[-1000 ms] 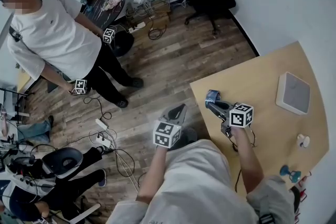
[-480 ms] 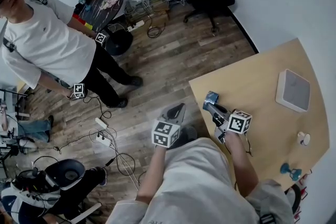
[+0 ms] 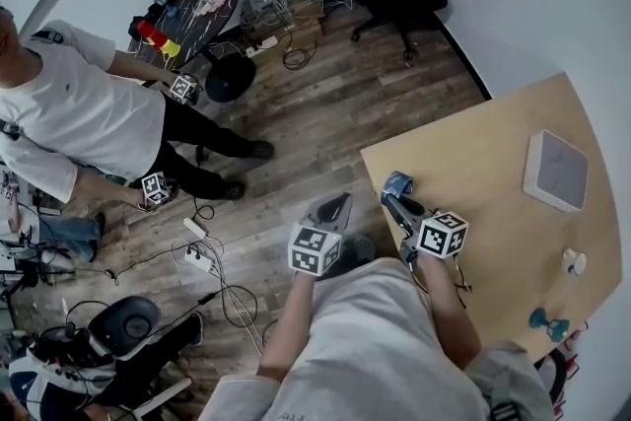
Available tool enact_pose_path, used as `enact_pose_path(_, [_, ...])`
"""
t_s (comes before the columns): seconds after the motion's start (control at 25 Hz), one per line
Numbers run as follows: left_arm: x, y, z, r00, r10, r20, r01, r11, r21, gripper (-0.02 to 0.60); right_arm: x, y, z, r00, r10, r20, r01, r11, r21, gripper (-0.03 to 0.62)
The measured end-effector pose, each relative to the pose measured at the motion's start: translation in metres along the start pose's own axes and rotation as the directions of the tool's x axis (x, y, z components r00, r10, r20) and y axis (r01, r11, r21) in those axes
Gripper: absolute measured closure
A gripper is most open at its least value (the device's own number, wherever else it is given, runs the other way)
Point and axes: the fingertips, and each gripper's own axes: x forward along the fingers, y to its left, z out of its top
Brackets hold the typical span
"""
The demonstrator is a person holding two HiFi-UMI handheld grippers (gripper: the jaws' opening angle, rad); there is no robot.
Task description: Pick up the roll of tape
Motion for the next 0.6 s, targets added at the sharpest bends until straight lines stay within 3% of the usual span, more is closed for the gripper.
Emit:
enact_pose_path(0.2, [-0.007,-0.020,-0.007,1.000,0.012,0.008,-0.012,1.000,0.000,0.577,-0.019,0.000,-0.008,1.000,-0.014,-0.009,0.014,0.999,-0.041,0.549])
enact_pose_path(0.6, [-0.014,-0.015,-0.004,0.999,0.024,0.038,-0.023,1.000,-0.018,0.577,-0.021,0.003,0.005,0.999,-0.045,-0.002,0.044,0.991,-0.129,0.549])
